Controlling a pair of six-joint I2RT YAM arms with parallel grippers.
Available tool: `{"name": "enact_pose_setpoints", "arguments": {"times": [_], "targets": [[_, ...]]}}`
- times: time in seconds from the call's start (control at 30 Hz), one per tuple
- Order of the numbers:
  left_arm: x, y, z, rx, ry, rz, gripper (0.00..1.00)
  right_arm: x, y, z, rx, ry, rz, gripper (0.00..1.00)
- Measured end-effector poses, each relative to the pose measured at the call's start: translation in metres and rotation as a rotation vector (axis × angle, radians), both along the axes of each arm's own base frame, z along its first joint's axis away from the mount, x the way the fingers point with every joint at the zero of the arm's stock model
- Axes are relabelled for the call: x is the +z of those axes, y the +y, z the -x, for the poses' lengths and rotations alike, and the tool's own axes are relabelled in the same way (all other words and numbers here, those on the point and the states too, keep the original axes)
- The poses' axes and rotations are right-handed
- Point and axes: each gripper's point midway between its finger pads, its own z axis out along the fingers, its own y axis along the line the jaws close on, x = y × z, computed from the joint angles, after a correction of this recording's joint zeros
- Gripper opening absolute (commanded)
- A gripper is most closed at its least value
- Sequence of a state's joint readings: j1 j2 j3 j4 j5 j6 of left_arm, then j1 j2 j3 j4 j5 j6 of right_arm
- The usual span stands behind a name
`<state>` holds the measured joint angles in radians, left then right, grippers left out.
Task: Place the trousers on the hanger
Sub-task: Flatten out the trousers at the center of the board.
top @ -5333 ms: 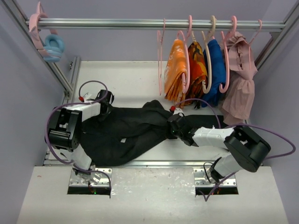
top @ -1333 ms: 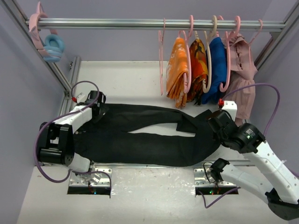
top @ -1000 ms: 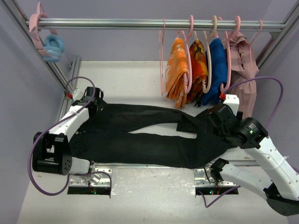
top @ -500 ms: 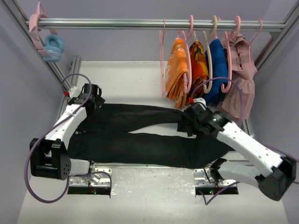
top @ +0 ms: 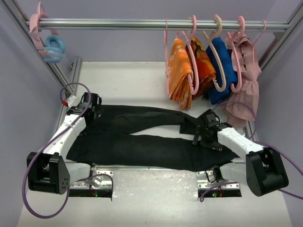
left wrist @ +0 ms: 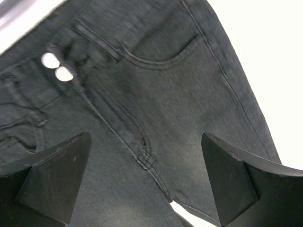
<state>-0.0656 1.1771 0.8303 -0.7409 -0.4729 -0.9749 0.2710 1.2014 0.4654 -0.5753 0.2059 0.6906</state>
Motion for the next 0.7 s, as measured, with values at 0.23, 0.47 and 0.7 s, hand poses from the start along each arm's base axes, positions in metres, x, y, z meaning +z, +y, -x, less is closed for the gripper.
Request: {"name": "enact_pose_setpoints", "arguments": {"times": [0.23, 0.47, 0.7], "targets": [[0.016, 0.026, 0.012, 0.104, -0.041, -0.042, 1.00, 0.016, -0.019, -0.005, -0.227, -0.172, -0.095, 0.99], [0.006, 0.028, 0.004, 0.056, -0.009, -0.015, 1.00, 0.071, -0.020, -0.031, -0.203, -0.436, -0.156, 0.94], [-0.010, -0.005, -0.015, -0.093, 0.010, 0.091, 1.00, 0.088, 0.035, -0.059, 0.152, -0.414, -0.303, 0.72]]}}
